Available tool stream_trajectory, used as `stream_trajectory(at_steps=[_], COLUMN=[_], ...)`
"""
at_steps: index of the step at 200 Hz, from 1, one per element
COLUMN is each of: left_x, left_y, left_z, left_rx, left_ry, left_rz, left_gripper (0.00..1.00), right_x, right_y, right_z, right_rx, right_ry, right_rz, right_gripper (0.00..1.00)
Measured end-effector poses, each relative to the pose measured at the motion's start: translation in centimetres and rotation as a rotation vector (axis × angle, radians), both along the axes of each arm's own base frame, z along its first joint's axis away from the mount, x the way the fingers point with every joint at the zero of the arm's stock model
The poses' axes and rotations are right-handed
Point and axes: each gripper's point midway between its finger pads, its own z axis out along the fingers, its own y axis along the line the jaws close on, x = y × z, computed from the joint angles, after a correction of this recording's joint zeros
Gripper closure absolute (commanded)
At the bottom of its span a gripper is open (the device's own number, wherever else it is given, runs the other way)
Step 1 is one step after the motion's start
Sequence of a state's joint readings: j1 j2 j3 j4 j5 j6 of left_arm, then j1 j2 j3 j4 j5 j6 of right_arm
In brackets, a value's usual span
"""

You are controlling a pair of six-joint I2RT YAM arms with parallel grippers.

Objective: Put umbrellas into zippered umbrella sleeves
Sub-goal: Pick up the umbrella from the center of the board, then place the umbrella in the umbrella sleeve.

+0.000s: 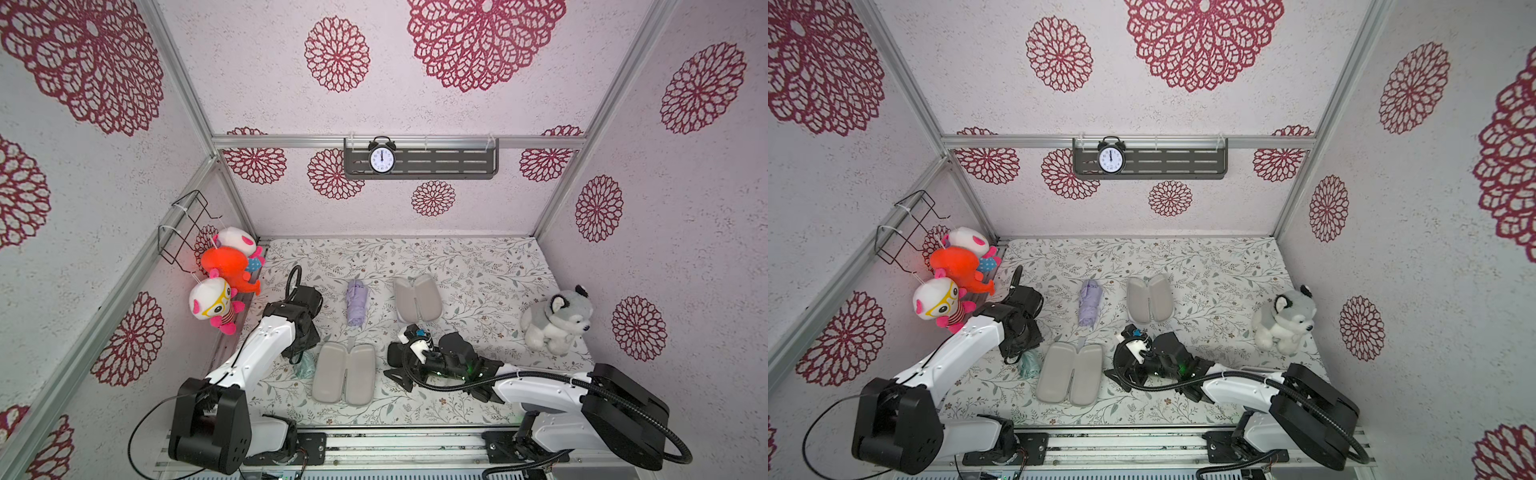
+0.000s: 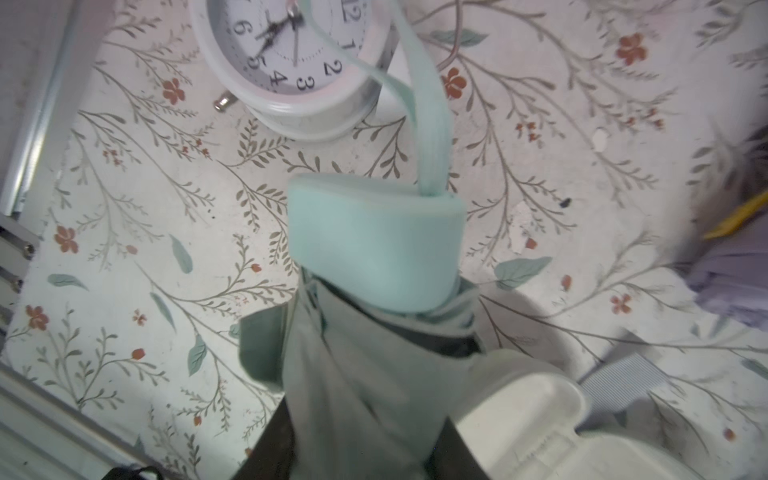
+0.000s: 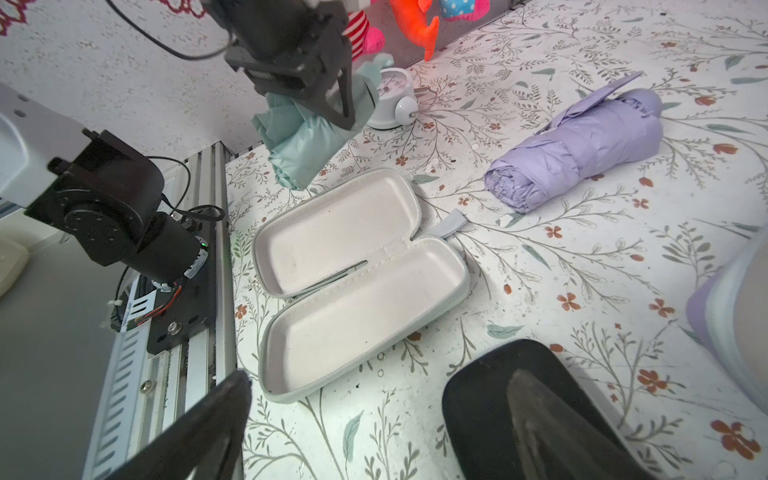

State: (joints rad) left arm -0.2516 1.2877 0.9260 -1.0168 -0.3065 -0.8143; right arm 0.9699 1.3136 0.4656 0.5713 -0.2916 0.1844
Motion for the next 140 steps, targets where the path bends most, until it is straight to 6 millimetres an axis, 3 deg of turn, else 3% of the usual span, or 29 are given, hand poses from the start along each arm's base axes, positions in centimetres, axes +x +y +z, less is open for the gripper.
stream_trajectory(at_steps=[15,35,49,70,94,140], left_x=[-0.2,-0.3,-0.8,-2.0,-3.5,-5.4], left_y=[-1.3,-4.6,-6.7,-8.9,-9.6,-8.6], left_z=[2.0,3.3,2.8,0.5,-1.3,-3.0], left_rx=[0.0,-0.032,-0.03,0.022,0.055,0.089], left_ry=[-0.032,-0.034,0.016,0.146,0.239,0.321], left_rz=[-0.04,-0.137,-0.2,-0.272,-0.306,-0.308], left_gripper=[0.64,0.64,0.64,0.64,0.64,0.6], right_x=[0.1,0.3,0.3,0.6,1.0,1.6], right_y=[0.1,0.2,0.2,0.1,-0.1,-0.2], right_z=[0.0,0.0,0.0,0.0,0.0,0.2], right_rx=[-0.003,-0.004,-0.004,-0.005,-0.008,0.005], right_ry=[0.002,0.001,-0.001,-0.005,-0.007,-0.004], right_rz=[0.0,-0.004,-0.009,-0.022,-0.041,-0.078], right_gripper=[0.02,0.02,0.02,0.02,0.02,0.02])
